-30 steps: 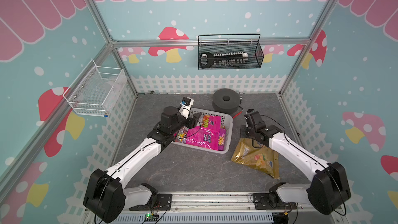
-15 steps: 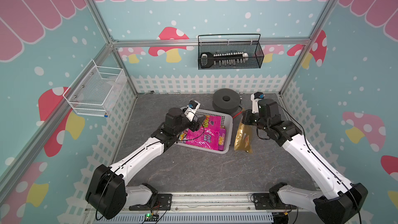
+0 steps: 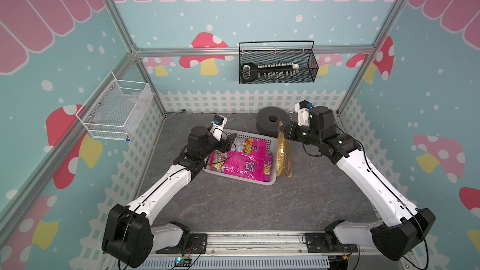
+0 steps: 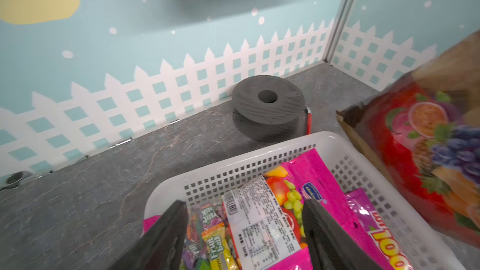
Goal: Put the candies in the basket
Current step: Place the candy in the basket.
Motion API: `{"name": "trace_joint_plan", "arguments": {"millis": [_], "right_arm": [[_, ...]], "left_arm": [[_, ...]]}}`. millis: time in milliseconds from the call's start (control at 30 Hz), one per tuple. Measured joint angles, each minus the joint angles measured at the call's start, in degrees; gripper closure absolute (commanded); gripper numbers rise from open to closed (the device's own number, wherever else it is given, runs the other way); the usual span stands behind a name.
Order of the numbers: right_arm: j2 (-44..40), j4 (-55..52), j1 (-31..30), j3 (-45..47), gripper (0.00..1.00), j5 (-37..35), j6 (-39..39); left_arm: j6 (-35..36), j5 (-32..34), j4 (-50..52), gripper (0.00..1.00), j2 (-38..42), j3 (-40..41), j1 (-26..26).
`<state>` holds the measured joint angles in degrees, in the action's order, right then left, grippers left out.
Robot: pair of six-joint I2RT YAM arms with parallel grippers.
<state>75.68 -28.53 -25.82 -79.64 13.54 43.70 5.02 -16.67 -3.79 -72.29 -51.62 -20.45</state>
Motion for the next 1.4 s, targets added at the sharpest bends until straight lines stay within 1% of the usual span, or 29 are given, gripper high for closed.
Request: {"name": "trace_joint_plan", "arguments": {"millis": [100,200,267,333,400,533,767,900,1000,1100,1133,1200,1267,1367,1400], "right_arm": [[2.27,1.36,-1.55,-0.55,1.0,1.4,2.78],[5.88,2.08,-3.58,-2.27,1.0,2.05,5.46],[8.24,2.12,-4.92,-3.74,1.0,1.99,6.75],[10.43,2.29,-6.36,-4.96,1.0,1.73,7.93],[12.59,2.38,-7.91,-6.19,1.0,1.51,9.11],[17.49,2.69,-10.99,-9.97,1.0,1.51,11.34],[27.69,4.42,-16.87,-17.51,1.0,0.7,16.65],[32.26,4.94,-18.69,-19.87,1.0,-0.46,19.89],[36.7,5.14,-19.56,-23.71,1.0,-1.42,22.51],[39.41,6.19,-19.67,-25.14,1.0,-2.21,25.81],[39.95,6.6,-19.67,-25.14,0.96,-2.21,26.84],[40.98,7.65,-19.67,-25.14,0.82,-2.03,28.28],[41.86,9.27,-19.67,-25.16,0.65,-1.77,29.24],[42.14,10.34,-19.65,-25.55,0.48,-1.46,28.2],[42.14,10.6,-19.65,-26.01,0.45,-1.4,27.26]], "left_arm": [[4.57,-12.02,-0.15,0.14,1.62,1.42,-0.28],[9.27,-21.09,-0.33,0.1,4.9,4.87,-0.92],[12.2,-24.63,-0.35,0.06,6.71,6.62,-0.96],[14.8,-26.73,-0.33,0.02,8.39,8.15,-0.96],[16.26,-27.65,-0.35,0.01,9.73,9.31,-1.01],[16.0,-26.8,0.2,0.01,11.61,10.56,-1.01],[10.23,-15.96,2.4,0.01,14.71,10.88,-0.98],[6.67,-13.18,2.45,0.01,17.22,11.04,-0.94],[2.62,-10.01,2.25,0.01,19.15,11.8,-0.55],[-4.61,-4.61,2.29,0.01,20.0,12.24,0.79],[-7.52,-3.13,2.51,0.01,20.22,12.39,1.7],[-13.09,-1.44,3.19,0.01,20.5,12.79,3.87],[-18.25,-0.35,4.81,0.02,20.59,13.33,5.66],[-23.74,0.0,7.63,0.03,20.37,14.1,6.56],[-25.33,-0.26,8.37,0.04,20.13,14.43,6.64]]}}
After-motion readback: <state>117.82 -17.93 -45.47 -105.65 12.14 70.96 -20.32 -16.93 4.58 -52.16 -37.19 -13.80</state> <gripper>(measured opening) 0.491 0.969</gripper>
